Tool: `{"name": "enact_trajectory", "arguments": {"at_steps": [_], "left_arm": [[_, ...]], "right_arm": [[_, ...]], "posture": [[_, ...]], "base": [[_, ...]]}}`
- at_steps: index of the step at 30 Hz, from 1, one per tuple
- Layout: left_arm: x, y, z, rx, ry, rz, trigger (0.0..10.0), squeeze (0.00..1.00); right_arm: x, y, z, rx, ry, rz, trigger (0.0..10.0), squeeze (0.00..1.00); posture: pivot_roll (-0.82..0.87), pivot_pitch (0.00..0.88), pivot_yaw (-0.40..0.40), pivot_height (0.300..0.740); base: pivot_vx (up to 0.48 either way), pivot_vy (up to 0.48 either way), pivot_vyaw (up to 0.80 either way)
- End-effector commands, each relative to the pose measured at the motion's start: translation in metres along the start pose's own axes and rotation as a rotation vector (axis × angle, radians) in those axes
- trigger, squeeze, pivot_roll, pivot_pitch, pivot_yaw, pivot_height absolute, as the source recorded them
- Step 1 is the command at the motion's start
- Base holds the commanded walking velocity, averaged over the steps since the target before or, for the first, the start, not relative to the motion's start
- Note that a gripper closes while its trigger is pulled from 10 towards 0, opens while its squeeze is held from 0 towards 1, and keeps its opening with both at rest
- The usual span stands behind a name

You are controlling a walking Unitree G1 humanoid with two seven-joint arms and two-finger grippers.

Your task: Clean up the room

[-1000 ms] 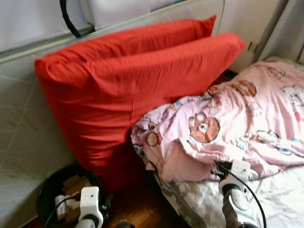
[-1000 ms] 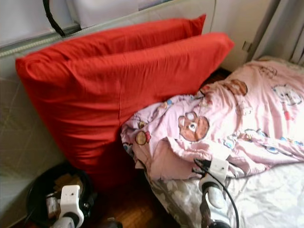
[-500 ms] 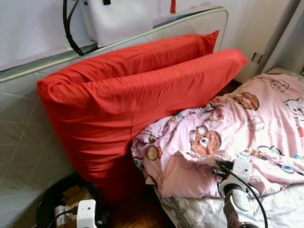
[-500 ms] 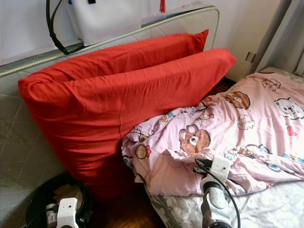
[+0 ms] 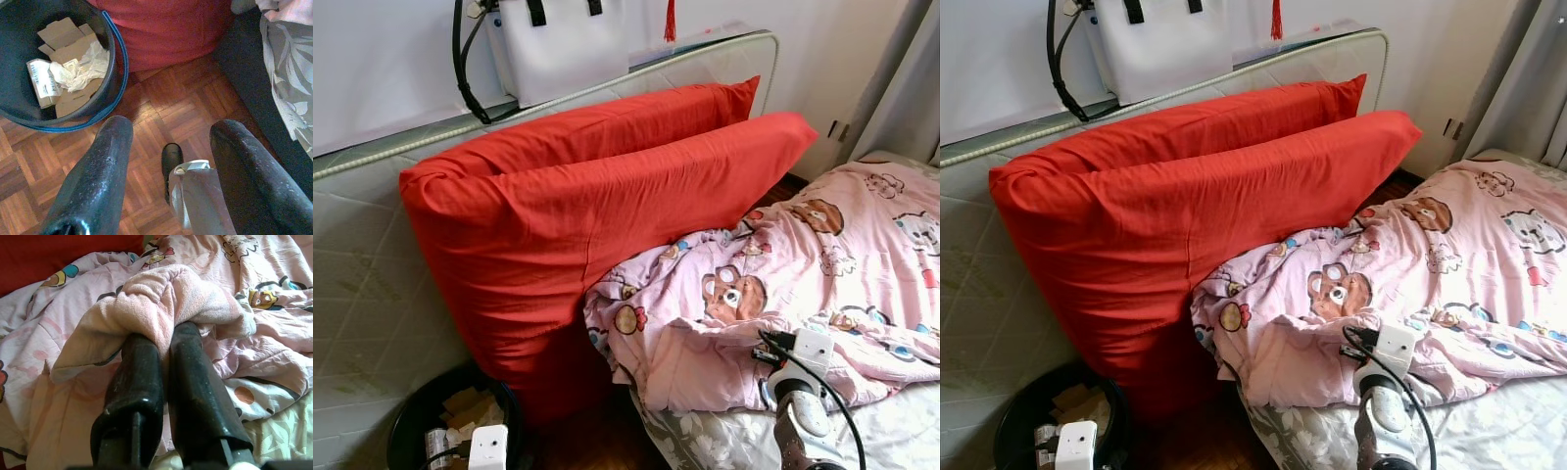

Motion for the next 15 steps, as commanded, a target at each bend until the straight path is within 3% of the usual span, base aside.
{"name": "enact_trajectory", "arguments": {"at_steps": [1,8,15], "left_arm": [[-0.0010,-0.0039,-0.0017,0.001,0.010,-0.015,10.0,0.00],[-0.0031,-0.0101,-0.0056,0.001,0.013,-0.042,10.0,0.00],[-0.0040,-0.0131,-0.0087,-0.001,0.021,-0.063,10.0,0.00]], "right_arm": [[0.0019,0.0059,-0.0046,-0.011,0.011,0.026,10.0,0.00],[0.0020,0.0073,-0.0081,-0.009,0.011,0.035,10.0,0.00],[0.0018,0.0070,-0.0094,-0.011,0.012,0.035,10.0,0.00]], "posture": [[-0.03,0.051,0.013,0.740],[-0.03,0.064,0.017,0.740],[-0.03,0.069,0.019,0.740]], "base": [[0.000,0.000,0.00],[0.000,0.000,0.00],[-0.258,0.000,0.00]]}}
Point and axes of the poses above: a point about 5 cm out from each wrist's last joint towards the gripper, its own x axis pointing out of the wrist towards the gripper, its own y axis along the axis of the wrist's last joint, z = x × y, the point moved 1 cm from there along x, pointing out of the wrist towards the gripper, and after that the axes turned 5 degrees about -x, right-handed, at the moved point
